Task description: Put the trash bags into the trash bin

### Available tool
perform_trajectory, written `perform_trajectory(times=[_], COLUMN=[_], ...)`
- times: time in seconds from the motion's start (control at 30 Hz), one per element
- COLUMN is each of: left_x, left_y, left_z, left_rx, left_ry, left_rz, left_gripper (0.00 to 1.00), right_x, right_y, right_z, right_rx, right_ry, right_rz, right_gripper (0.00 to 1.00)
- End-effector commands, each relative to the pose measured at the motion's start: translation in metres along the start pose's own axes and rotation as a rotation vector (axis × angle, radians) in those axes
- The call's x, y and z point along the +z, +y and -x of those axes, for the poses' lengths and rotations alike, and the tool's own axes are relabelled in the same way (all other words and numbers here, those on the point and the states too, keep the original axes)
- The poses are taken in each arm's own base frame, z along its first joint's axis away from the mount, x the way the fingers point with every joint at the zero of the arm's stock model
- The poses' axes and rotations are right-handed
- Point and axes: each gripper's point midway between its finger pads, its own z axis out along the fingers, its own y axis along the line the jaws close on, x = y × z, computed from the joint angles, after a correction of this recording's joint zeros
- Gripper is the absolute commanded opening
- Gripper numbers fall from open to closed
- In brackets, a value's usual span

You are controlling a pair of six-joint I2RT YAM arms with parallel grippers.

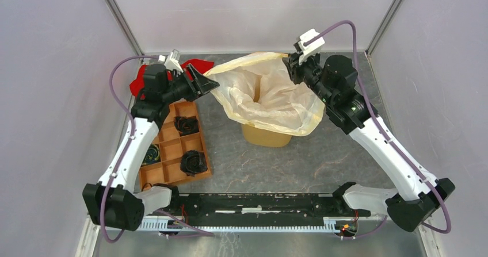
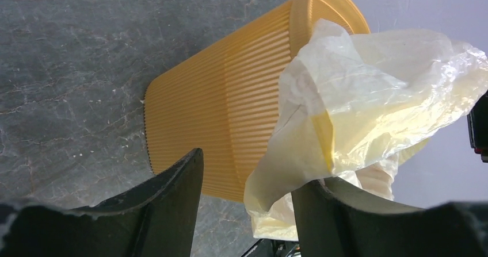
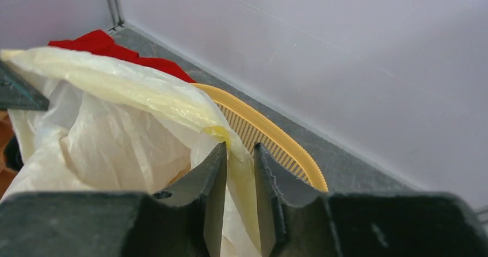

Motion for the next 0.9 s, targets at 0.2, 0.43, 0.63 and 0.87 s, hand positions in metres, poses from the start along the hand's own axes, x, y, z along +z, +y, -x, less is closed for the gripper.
perform_trajectory(times=[0.2, 0.43, 0.63, 0.87], left_x=[0.019, 0.038, 0.070, 0.098], left_y=[-0.014, -0.014, -0.006, -0.010], left_z=[0.036, 0.059, 0.070, 0.077], left_rx=[0.036, 0.032, -0.045, -0.086], left_ry=[-0.039, -0.057, -0.043, -0.019], left_rz=[-0.035, -0.031, -0.053, -0.114], left_gripper=[0.65, 0.62, 0.37, 0.11], right_x=[0.024, 0.030, 0.036, 0.050], right_y=[-0.055, -0.088, -0.113, -0.126], right_z=[-0.014, -0.042, -0.056, -0.067], right_rx=[0.155, 0.179, 0.176, 0.194], right_ry=[0.009, 0.063, 0.091, 0.109], right_rz=[-0.162, -0.214, -0.257, -0.233], right_gripper=[0.15, 0.24, 0.30, 0.31])
